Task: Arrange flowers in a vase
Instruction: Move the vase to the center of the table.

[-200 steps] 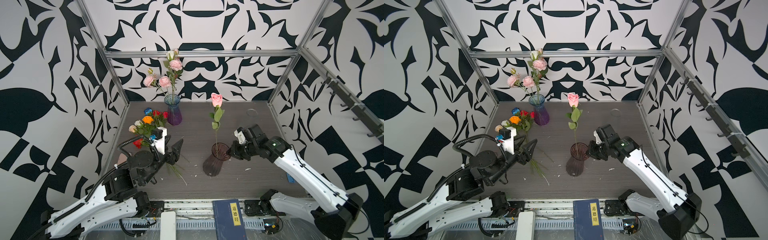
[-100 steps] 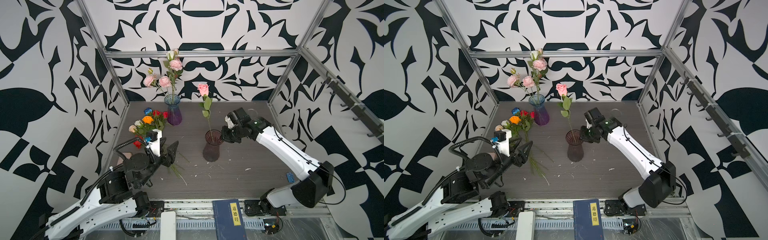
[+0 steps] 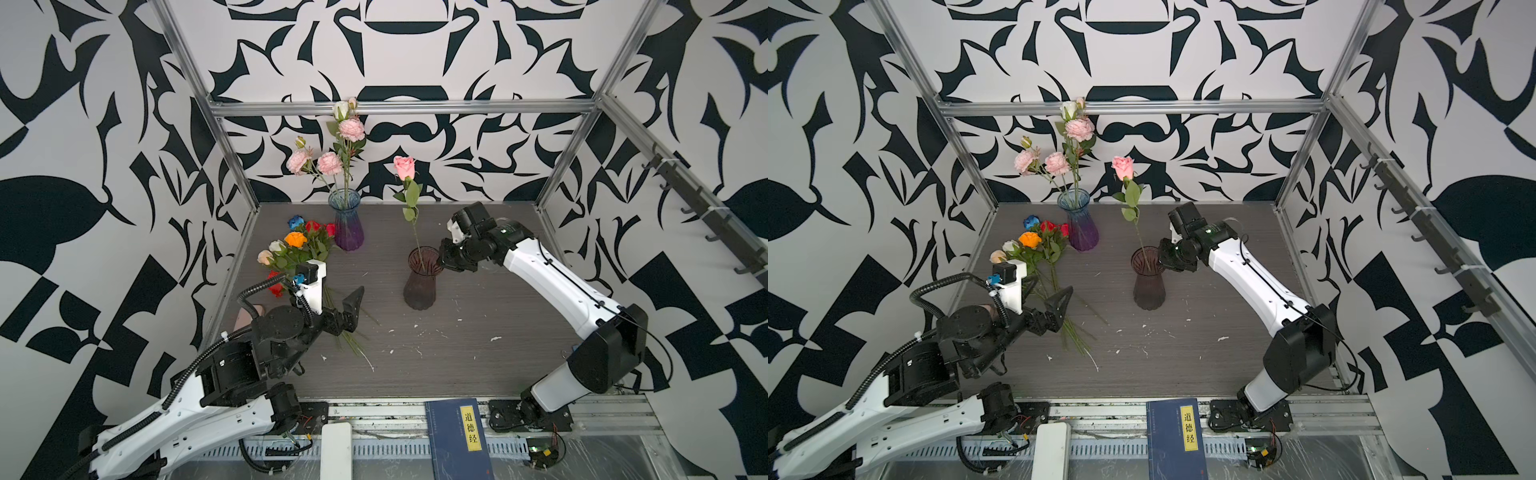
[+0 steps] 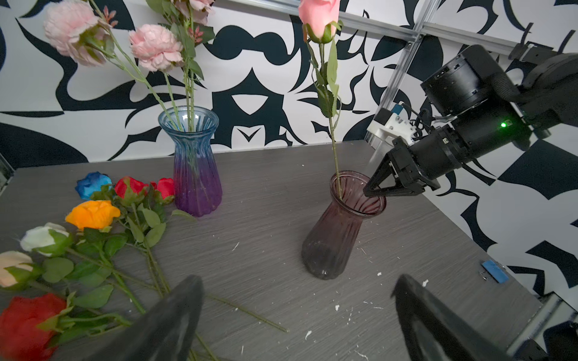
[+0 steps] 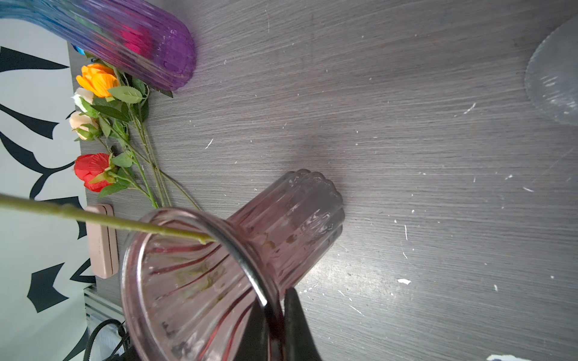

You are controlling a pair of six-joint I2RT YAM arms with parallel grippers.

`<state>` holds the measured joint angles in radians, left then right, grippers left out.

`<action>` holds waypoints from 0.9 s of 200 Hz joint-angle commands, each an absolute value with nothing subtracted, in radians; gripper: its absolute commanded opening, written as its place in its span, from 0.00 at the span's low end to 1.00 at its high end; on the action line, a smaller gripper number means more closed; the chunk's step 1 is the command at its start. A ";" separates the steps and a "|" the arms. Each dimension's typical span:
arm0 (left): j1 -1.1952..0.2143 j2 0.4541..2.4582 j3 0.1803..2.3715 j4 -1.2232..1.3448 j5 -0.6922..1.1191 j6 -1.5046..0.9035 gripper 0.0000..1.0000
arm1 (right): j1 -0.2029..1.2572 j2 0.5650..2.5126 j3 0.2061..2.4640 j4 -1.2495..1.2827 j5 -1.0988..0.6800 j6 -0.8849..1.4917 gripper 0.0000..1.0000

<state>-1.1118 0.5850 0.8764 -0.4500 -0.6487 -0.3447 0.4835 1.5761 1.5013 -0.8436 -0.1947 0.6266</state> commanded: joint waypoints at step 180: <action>-0.168 0.923 0.810 -0.601 0.236 -0.641 0.87 | 0.270 1.106 1.199 -0.831 -0.165 0.560 0.46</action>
<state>-0.2291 0.9073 0.8455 -0.6270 0.0547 -0.5663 0.3180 1.1652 1.3396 -0.8211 -0.1555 0.5682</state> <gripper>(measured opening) 0.939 0.461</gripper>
